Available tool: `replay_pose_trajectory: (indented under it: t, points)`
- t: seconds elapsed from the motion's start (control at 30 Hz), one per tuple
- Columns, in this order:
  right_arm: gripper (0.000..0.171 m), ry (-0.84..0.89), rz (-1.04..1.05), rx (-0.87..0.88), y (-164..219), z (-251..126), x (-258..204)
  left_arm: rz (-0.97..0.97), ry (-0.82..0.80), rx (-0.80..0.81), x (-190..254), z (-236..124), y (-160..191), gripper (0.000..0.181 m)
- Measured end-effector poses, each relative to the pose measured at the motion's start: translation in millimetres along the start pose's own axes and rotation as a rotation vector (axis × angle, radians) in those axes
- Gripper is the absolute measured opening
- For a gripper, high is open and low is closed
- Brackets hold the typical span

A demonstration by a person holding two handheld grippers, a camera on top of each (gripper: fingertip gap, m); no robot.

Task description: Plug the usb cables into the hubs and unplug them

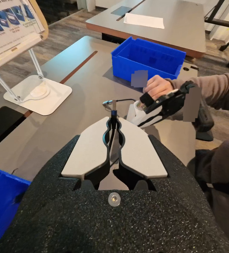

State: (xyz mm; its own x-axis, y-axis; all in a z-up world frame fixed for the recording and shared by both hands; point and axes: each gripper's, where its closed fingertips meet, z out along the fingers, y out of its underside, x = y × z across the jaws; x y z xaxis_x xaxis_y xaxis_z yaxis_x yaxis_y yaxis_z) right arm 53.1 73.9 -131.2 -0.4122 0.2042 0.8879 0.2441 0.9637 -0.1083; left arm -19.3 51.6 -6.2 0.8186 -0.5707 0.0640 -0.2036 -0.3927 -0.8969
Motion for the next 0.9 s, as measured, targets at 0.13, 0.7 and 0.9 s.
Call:
replay_pose_trajectory:
  t: [0.13,0.7,0.9]
  points:
    - [0.009,-0.037,-0.202,0.007,-0.3,19.1,-28.0,0.001,0.001,-0.023,-1.3,6.6,3.1,0.008]
    - [0.064,-0.013,0.199,0.036,33.5,8.1,-7.1,-0.028,-0.011,-0.168,-8.9,53.6,27.5,0.008]
    - [0.057,-0.224,1.518,0.094,41.8,-33.6,-6.2,0.003,0.057,-0.434,-4.8,99.9,81.7,0.008]
